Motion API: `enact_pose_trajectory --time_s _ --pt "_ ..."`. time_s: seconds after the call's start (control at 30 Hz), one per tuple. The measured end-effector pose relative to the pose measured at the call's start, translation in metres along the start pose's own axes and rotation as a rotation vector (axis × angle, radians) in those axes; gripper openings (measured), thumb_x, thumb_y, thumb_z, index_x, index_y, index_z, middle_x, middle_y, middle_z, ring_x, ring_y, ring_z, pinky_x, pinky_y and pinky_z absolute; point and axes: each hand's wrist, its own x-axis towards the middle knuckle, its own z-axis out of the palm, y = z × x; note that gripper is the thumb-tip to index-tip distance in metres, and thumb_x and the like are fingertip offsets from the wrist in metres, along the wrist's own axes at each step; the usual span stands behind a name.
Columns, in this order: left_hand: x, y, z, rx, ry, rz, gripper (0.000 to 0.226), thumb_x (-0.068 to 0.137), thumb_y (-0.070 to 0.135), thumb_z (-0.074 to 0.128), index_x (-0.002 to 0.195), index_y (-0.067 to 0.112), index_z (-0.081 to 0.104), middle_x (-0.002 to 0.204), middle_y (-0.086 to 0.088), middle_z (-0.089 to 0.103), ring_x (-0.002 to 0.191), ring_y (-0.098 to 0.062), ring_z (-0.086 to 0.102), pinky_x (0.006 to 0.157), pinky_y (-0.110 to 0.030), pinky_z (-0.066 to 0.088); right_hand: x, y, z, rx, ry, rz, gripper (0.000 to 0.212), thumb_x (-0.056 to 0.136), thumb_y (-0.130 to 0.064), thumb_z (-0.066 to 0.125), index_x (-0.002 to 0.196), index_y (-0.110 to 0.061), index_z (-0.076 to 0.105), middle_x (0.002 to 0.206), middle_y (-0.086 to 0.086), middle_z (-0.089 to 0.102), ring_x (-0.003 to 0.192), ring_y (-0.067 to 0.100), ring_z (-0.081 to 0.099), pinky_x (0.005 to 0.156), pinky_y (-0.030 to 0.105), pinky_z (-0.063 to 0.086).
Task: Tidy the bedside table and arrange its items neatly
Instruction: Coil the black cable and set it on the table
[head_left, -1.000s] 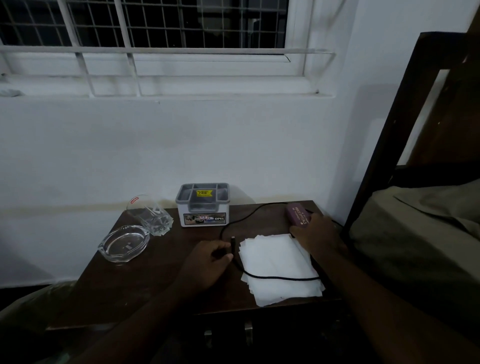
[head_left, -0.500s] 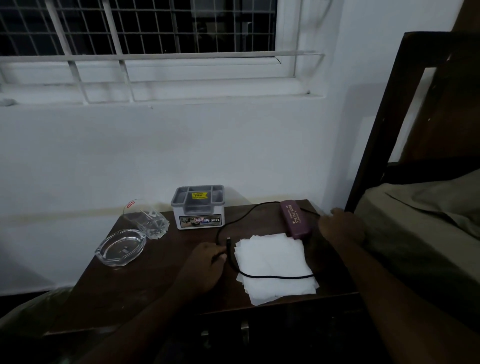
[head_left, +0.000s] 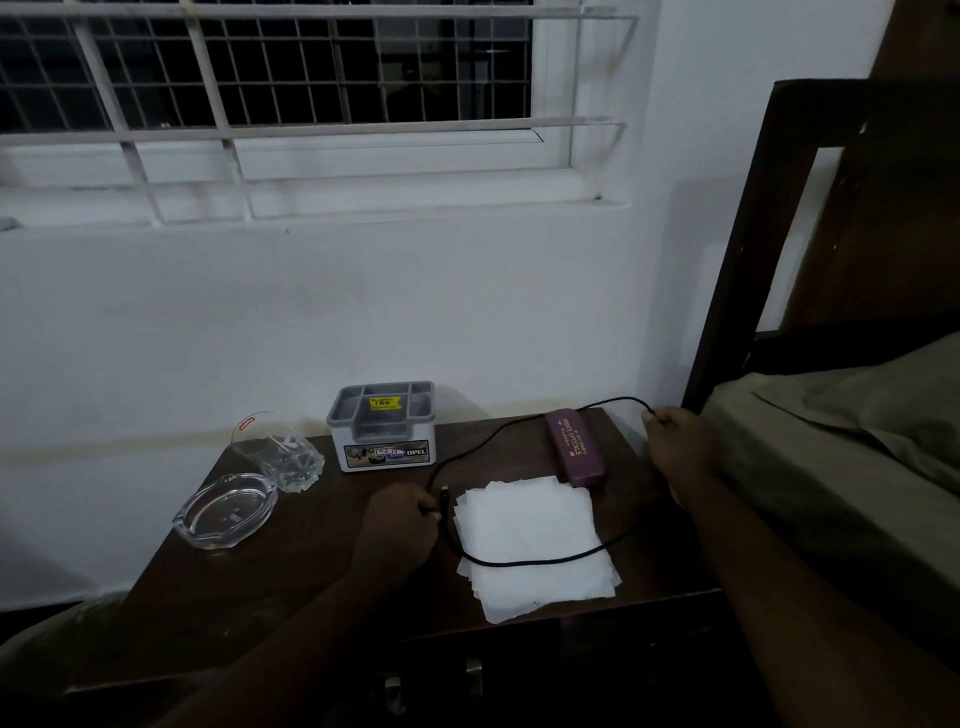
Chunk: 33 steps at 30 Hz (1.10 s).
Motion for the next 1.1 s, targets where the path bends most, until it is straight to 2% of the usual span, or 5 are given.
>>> enact_pose_trajectory --time_s 0.4,0.53,0.67,0.83,1.1 --pt "0.003 0.022 -0.015 -0.43 0.176 -0.212 0.017 0.087 -0.007 0.056 0.102 0.001 0.061 0.099 -0.012 0.063 0.086 -0.016 0.054 0.063 -0.003 0.035 0.003 -0.025 0.001 0.375 0.06 -0.203 0.019 0.092 -0.022 0.064 0.109 -0.015 0.069 0.097 0.004 0.069 0.087 0.016 0.063 0.076 0.03 0.052" --pt "-0.012 0.035 -0.05 -0.853 0.073 -0.376 0.027 0.093 -0.009 0.042 0.098 0.014 0.055 0.075 -0.007 0.055 0.057 -0.021 0.055 0.048 -0.028 0.049 -0.009 -0.041 -0.004 0.413 0.011 -0.269 0.017 0.092 -0.022 0.064 0.108 -0.02 0.069 0.094 0.004 0.068 0.077 0.017 0.064 0.061 0.031 0.054" --pt "-0.033 0.018 -0.079 -1.058 -0.071 -0.441 0.037 0.092 -0.014 0.034 0.112 0.007 0.058 0.099 -0.015 0.06 0.074 -0.022 0.062 0.066 -0.04 0.058 -0.027 -0.054 0.006 0.389 -0.078 -0.288 0.014 0.089 -0.019 0.067 0.103 -0.023 0.069 0.093 -0.002 0.071 0.079 0.014 0.068 0.065 0.035 0.058" --pt "-0.051 -0.013 -0.09 -1.193 -0.056 -0.518 0.023 0.096 -0.004 0.044 0.11 0.009 0.056 0.108 -0.018 0.058 0.088 -0.03 0.065 0.074 -0.044 0.058 -0.059 -0.06 0.034 0.157 -0.195 -0.437 0.017 0.09 -0.016 0.066 0.106 -0.021 0.069 0.097 -0.009 0.071 0.084 0.003 0.065 0.077 0.012 0.05" --pt "-0.062 -0.026 -0.088 -1.154 -0.032 -0.441 0.012 0.094 0.004 0.054 0.105 0.009 0.055 0.101 -0.015 0.065 0.086 -0.029 0.07 0.085 -0.047 0.056 -0.097 -0.058 0.054 -0.29 -0.274 -0.898 0.012 0.088 -0.012 0.065 0.095 -0.009 0.074 0.089 0.005 0.073 0.078 0.01 0.061 0.081 0.017 0.044"
